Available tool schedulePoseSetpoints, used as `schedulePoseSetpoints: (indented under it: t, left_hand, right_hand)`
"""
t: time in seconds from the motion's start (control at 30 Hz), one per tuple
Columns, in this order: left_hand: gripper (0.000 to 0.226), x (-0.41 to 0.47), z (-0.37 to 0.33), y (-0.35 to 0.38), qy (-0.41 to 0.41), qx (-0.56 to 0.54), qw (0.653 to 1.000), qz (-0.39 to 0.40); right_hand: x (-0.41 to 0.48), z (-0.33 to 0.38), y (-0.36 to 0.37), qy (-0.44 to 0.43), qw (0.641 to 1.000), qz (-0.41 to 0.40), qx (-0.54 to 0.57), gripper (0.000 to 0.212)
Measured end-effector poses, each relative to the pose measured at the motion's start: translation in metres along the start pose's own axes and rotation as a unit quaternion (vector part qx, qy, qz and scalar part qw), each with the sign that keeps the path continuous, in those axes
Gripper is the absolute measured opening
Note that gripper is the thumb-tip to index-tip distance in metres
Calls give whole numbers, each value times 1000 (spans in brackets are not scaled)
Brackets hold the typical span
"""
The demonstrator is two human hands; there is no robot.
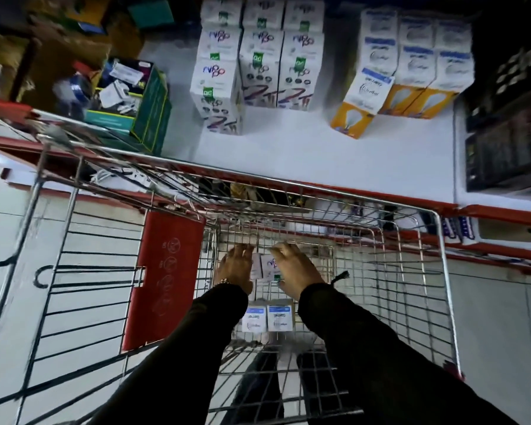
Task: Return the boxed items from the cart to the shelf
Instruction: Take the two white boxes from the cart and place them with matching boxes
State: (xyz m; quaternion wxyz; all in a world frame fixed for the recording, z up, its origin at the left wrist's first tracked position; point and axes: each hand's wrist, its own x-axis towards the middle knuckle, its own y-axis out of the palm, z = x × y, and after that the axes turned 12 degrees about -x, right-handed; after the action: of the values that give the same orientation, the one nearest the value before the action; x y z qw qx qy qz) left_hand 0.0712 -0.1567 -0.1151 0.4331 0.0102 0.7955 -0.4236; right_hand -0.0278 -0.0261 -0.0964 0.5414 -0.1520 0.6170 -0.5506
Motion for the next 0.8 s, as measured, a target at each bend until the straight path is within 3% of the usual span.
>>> schedulePoseSetpoints:
  t: [0.2,0.4,0.5,0.8]
  left_hand:
    - [68,8,4,6,35,10,999,-18]
    - [69,-22,3,-12,46,-38,997,-52]
    - [68,-47,-4,-30,58,-10,996,-66]
    - [76,-121,-33,-95,114,17,979,-165]
  right_hand:
    - [11,5,13,11,1000,8,-22,61]
    - [-17,4,-13,32,999,9,-33,72]
    - [-39,8,-39,43,999,1,-26,75]
    - [-94,15,-113,25,996,-88,5,78]
